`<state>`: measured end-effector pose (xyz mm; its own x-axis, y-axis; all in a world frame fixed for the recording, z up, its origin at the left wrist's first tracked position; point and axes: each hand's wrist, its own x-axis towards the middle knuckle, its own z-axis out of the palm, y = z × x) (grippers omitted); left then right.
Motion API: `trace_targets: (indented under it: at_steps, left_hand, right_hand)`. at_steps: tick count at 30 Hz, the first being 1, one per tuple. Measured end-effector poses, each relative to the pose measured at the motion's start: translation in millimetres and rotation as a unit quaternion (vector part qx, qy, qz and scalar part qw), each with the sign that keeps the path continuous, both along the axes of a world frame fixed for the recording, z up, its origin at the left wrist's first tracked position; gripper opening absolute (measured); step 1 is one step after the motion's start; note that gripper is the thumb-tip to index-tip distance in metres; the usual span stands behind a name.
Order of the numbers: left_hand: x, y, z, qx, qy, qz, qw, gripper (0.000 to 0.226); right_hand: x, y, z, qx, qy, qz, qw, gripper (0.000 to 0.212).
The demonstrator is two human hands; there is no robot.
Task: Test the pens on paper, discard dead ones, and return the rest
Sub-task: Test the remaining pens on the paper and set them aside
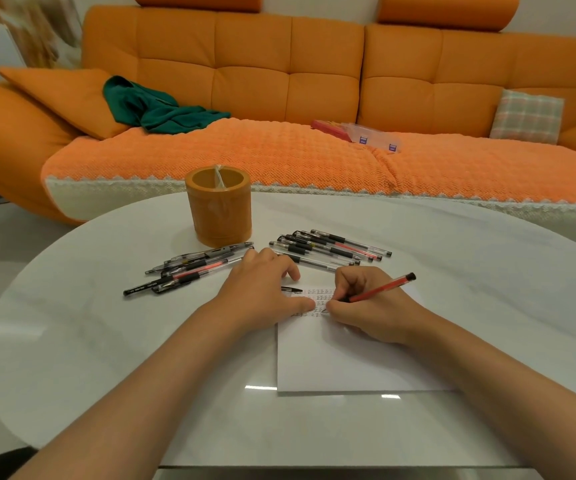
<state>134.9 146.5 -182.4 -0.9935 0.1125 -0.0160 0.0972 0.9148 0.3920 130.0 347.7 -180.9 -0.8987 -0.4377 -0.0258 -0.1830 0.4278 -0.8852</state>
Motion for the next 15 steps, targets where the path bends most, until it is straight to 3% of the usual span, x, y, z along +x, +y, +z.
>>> trace_targets:
  at_steps: [15]
  left_hand:
    - [-0.4,-1.2,-0.1,0.007,-0.013,0.004,1.000,0.054]
  right_hand:
    - [0.6,-0.1,-2.1,0.011,0.031,0.000,0.999,0.016]
